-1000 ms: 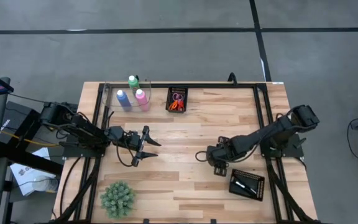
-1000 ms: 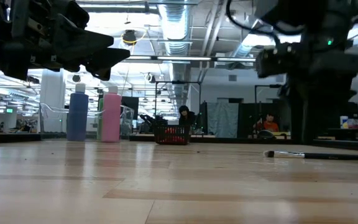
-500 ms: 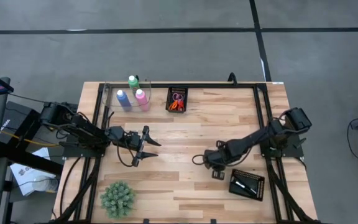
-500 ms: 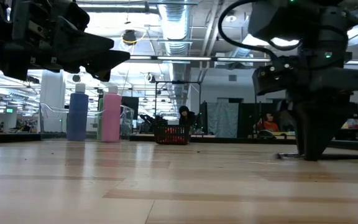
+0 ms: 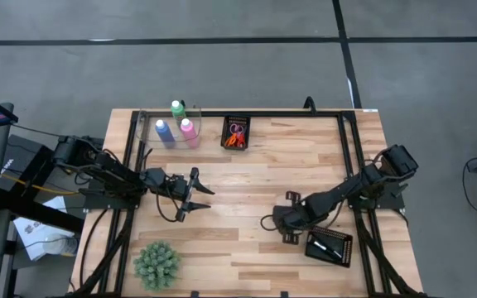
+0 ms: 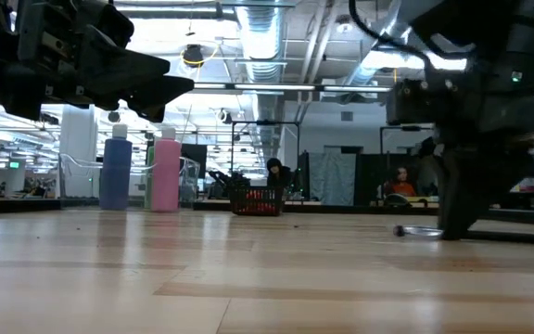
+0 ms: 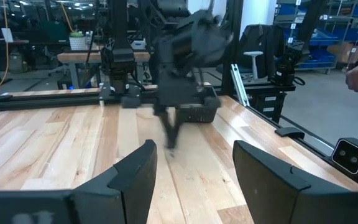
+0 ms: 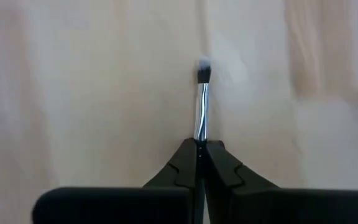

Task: Pick & Place Paint Supplies
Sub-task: Put the black paint brush into the bottom black bin

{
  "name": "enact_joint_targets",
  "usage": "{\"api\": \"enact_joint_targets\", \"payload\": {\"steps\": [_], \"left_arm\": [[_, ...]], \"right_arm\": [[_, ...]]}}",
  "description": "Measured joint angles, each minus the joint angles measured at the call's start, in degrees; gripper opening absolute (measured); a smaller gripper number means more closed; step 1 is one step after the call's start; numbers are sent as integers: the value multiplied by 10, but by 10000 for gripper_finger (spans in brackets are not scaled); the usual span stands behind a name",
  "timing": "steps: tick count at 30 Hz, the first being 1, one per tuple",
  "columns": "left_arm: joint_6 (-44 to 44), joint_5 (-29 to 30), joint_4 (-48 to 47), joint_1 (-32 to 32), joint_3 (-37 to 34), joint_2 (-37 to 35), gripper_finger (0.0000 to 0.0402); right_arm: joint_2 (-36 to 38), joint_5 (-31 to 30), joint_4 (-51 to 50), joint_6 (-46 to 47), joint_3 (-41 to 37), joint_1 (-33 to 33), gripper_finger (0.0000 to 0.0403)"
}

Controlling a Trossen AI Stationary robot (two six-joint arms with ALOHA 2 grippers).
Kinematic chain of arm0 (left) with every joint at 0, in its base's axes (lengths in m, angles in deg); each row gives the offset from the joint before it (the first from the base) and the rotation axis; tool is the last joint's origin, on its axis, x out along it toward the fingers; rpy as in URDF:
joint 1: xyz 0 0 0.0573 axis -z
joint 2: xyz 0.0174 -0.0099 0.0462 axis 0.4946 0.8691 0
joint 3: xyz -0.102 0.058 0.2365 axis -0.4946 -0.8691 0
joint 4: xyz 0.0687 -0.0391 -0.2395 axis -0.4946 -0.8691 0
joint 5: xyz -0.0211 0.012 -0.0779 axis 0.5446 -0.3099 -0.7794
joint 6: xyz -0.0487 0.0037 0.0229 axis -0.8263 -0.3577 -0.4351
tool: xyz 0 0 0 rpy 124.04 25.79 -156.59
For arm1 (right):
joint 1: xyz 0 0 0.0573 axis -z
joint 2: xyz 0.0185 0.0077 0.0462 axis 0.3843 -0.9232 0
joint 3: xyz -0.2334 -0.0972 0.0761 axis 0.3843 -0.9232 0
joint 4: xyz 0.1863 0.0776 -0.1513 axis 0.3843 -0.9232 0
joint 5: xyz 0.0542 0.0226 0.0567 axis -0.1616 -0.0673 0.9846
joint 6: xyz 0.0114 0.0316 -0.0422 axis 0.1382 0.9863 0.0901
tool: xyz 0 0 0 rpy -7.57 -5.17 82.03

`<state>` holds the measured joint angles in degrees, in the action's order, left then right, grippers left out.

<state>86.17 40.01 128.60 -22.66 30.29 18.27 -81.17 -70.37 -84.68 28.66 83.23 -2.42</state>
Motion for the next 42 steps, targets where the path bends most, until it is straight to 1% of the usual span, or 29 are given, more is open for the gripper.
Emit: {"api": "enact_joint_targets", "payload": {"steps": [4, 9, 12, 16, 18, 20, 24, 27, 29, 31, 33, 35, 38, 42], "left_arm": [[0, 0, 0, 0, 0, 0, 204], [0, 0, 1, 0, 0, 0, 204], [0, 0, 0, 0, 0, 0, 204], [0, 0, 0, 0, 0, 0, 204], [0, 0, 0, 0, 0, 0, 204], [0, 0, -4, 0, 0, 0, 204], [0, 0, -7, 0, 0, 0, 204], [0, 0, -7, 0, 0, 0, 204], [0, 0, -7, 0, 0, 0, 204], [0, 0, -6, 0, 0, 0, 204], [0, 0, -5, 0, 0, 0, 204], [0, 0, -5, 0, 0, 0, 204], [0, 0, -4, 0, 0, 0, 204], [0, 0, -4, 0, 0, 0, 204]], "right_arm": [[22, -27, 102, -28, 1, -15, 3], [28, -55, 266, -106, 1, -22, 3], [23, -57, 411, -155, -18, -20, 2], [-9, -57, 636, -219, -63, -19, 2], [-26, -58, 731, -239, -89, -23, 1], [-46, -82, 803, -247, -113, -32, 1], [-56, -157, 868, -250, -148, -68, 1], [-45, -221, 862, -248, -163, -103, 0], [-24, -256, 850, -233, -171, -127, 0], [9, -293, 787, -194, -181, -152, 0], [47, -327, 678, -131, -182, -178, 0], [92, -344, 564, -55, -178, -201, 0], [158, -346, 367, 68, -154, -232, 0], [223, -337, 102, 208, -82, -271, 0]]}}
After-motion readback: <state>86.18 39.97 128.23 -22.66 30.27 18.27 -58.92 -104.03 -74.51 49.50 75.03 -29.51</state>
